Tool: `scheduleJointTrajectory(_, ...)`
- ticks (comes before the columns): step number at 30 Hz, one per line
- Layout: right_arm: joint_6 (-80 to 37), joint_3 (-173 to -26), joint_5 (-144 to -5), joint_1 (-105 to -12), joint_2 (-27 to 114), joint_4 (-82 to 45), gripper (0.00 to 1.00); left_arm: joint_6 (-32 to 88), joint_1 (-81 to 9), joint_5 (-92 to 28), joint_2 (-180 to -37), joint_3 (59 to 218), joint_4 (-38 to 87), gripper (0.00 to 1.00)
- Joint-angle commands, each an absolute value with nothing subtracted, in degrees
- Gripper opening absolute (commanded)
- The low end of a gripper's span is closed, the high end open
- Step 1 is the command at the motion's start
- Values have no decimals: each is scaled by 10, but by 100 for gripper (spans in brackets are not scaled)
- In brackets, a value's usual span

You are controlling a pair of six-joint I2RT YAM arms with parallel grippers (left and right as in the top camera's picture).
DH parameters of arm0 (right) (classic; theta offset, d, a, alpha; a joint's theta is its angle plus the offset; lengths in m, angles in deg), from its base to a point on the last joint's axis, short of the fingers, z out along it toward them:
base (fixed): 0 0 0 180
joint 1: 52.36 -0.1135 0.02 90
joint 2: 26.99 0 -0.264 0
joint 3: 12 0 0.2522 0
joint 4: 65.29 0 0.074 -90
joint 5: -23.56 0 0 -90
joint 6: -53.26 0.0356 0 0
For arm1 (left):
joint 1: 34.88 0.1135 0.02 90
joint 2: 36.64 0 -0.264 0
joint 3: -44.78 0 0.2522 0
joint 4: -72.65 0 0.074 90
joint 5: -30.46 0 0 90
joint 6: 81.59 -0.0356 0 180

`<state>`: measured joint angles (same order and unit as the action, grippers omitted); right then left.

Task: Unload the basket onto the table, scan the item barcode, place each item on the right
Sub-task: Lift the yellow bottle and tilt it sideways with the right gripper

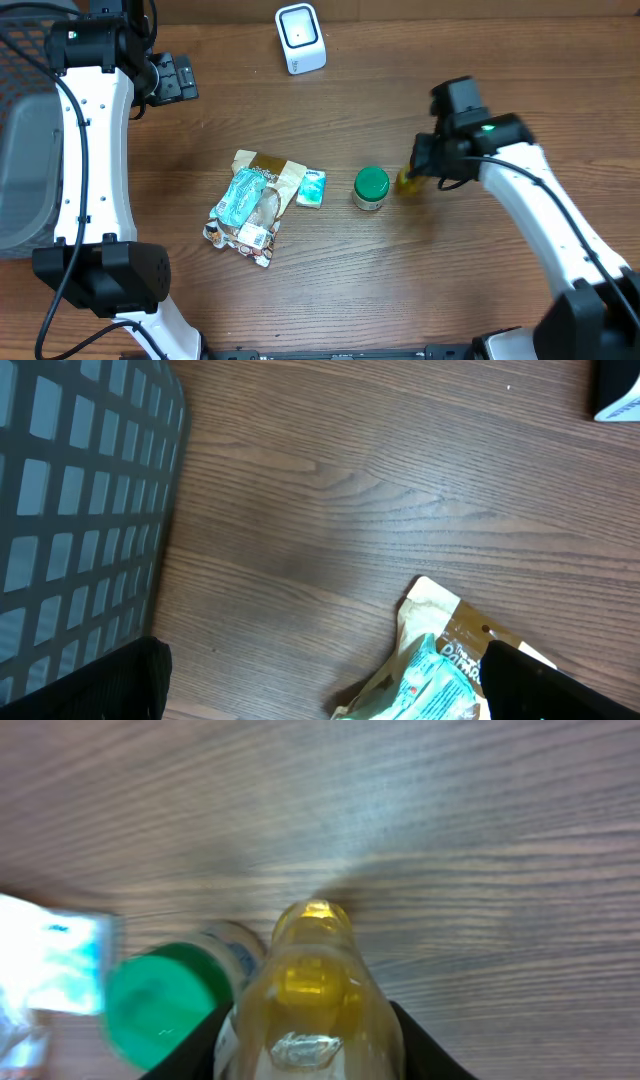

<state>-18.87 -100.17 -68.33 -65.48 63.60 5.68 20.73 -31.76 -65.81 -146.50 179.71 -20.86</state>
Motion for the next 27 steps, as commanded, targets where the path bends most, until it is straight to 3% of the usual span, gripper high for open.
scheduleJointTrajectory(1, -208, -1035, -811, -611, 565, 62, 33, 213, -316, -659, -1456, 1805, -208, 100)
scheduleJointTrajectory(6, -268, -1035, -1059, -539, 505, 88, 32, 213, -316, -659, -1456, 1805, -208, 99)
scheduleJointTrajectory(16, -328, -1034, -1295, -514, 498, 121, 27, 213, -316, -659, -1456, 1805, -208, 100)
scheduleJointTrajectory(27, -339, -1034, -1349, -554, 498, 123, 27, 213, -316, -659, -1456, 1805, -208, 100)
